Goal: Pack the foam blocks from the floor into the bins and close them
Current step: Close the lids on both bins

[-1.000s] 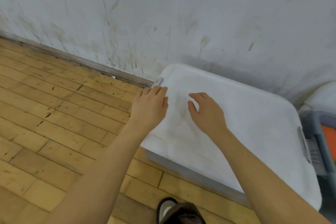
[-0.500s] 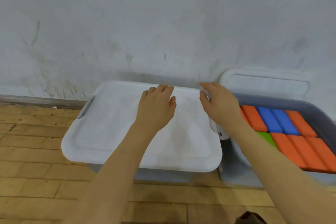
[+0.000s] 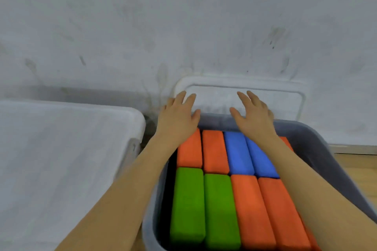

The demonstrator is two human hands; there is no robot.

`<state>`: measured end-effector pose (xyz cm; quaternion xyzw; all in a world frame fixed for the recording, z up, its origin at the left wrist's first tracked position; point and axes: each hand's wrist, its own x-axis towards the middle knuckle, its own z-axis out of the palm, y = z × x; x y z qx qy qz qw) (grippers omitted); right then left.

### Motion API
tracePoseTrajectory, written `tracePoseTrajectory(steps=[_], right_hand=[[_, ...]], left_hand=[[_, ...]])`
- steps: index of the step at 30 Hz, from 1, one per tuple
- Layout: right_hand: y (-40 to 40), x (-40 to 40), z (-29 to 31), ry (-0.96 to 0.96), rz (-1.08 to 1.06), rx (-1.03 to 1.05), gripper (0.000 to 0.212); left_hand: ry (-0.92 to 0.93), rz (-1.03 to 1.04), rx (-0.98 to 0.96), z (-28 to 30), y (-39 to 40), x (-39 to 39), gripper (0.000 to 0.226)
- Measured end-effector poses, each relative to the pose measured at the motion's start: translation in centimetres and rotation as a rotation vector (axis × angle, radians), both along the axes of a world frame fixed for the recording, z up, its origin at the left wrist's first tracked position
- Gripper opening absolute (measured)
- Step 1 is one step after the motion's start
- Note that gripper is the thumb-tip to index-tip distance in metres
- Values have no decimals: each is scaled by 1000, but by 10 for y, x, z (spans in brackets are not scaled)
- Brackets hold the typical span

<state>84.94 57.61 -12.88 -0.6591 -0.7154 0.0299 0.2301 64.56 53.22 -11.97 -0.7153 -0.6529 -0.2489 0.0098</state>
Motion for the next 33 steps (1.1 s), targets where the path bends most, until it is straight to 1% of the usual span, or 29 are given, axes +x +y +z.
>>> tracePoseTrajectory(steps=[2,4,7,10,12,14,15,18,20,21,23,26,29,33], right_hand=[[33,24,-12,-42,11,-54,61],[63,41,-22,-107,35,-59,66],[102,59,-33,-170,70,35,73],[124,69,-48,-236,92,104,74],[131,71,-56,-236,92,175,75],[137,71,-56,-226,75,288,75],[140,71,-56,-225,63,348,71],[142,70,-58,-146,51,476,52],[137,69,-63,-90,56,517,42],[134,68,-65,-95,55,531,39],[130,68,-65,-124,32,562,38],[131,67,-62,-156,20,599,40],[127,66,-56,-163,17,606,40],[122,62,-22,-137,-23,717,39]], left_hand=[[44,27,-29,-9,28,23,53],[80,56,-73,-17,53,40,56],[103,84,-110,-26,82,63,60],[102,83,-96,-33,103,81,60],[90,77,-74,-39,113,89,60],[105,80,-23,-45,121,93,60],[110,80,20,-48,124,93,59],[130,85,199,-54,135,92,56],[183,90,278,-56,141,92,53],[206,90,304,-56,144,92,51],[210,97,348,-54,145,91,46],[188,93,344,-52,147,89,44],[253,89,375,-43,146,90,43],[322,100,558,-10,140,88,38]])
